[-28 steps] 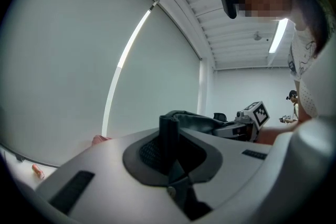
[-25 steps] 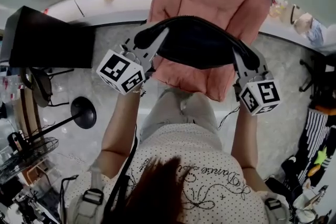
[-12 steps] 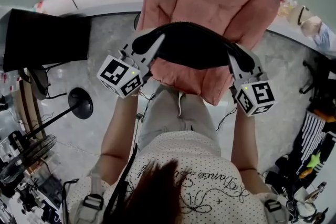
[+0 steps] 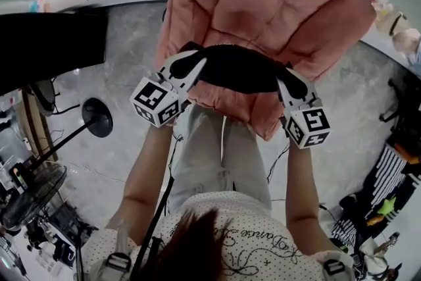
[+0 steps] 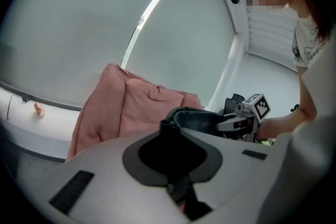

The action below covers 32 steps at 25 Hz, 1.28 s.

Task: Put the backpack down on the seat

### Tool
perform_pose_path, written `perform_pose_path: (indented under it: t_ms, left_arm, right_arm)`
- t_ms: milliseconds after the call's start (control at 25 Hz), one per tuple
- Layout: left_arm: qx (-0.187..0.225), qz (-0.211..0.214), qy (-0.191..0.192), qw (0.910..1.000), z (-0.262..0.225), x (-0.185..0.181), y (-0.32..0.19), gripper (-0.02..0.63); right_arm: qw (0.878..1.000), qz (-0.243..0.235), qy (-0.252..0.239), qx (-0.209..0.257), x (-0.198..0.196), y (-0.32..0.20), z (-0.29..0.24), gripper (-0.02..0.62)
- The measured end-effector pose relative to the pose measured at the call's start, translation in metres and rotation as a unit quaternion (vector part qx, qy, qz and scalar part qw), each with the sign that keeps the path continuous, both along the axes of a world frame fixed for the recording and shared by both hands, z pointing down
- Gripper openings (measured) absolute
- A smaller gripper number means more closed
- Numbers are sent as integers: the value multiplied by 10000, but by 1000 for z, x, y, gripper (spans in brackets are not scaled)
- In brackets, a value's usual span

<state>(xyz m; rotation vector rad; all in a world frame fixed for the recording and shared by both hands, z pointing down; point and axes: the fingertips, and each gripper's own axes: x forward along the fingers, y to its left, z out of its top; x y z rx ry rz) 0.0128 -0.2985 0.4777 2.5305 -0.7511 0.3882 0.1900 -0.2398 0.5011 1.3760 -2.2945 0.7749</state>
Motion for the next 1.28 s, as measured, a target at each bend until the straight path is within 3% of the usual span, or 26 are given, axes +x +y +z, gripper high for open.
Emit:
perform_pose_path:
  t_ms: [360,760,1000,1200,1280]
  left_arm:
    - [-531,-86,-526,9972,124,1,-28,33]
    - [-1025,274,-1042,9889,221,5,-32,32]
    - [-890,360,-1018,9902,244,8,-35,35]
    - [-1116,349,-750,9903,261,10,-35,53]
    - [-1195,282,-840,9889,266,9,-37,71]
  right_arm:
    - [9972,-19,51,-741,-2,-17,124,64]
    - [9908,162,160,-1330,1,-17,206,73]
    - [9892,284,214,-1424,2,-17,238,78]
    - [9876,370,266,-1501,5,-15,256,84]
    - [9872,368,284,-1524,6,-16,257,95]
